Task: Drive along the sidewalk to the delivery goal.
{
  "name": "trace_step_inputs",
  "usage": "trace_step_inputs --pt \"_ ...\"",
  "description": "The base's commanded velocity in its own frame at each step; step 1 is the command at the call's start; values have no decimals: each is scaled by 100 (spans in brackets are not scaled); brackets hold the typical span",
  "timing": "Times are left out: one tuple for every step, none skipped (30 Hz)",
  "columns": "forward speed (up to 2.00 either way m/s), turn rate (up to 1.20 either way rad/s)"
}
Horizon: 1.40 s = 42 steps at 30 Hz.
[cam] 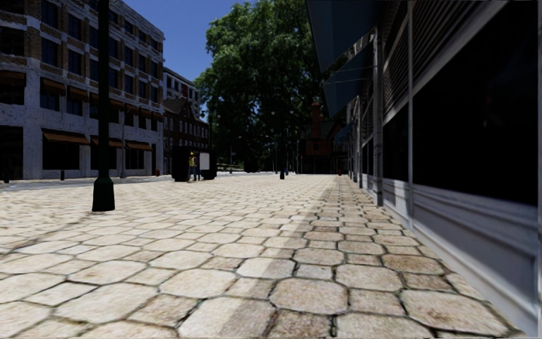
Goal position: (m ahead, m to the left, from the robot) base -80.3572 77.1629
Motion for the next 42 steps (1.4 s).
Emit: trace_step_inputs --pt "107 91" --pt "107 91" --pt "107 91" --pt "107 91" --pt "107 91" --pt "107 91" --pt "107 91" --pt "109 91" --pt "109 91" --pt "111 91" --pt "111 91" --pt "114 91" --pt "119 91" --pt "121 91" --pt "122 91" --pt "122 91" --pt "127 91" --pt "138 91" --pt "153 91" --pt "161 91" --pt "161 91" --pt "162 91" --pt "163 91" --pt "163 91" --pt "163 91" --pt "163 91" --pt "163 91" --pt "163 91" --pt "163 91" --pt "163 91" --pt "163 91" --pt "163 91" --pt "163 91" --pt "163 91" --pt "163 91" --pt "163 91" --pt "162 91" --pt "160 91" --pt "157 91" --pt "157 91" --pt "155 91" --pt "152 91"
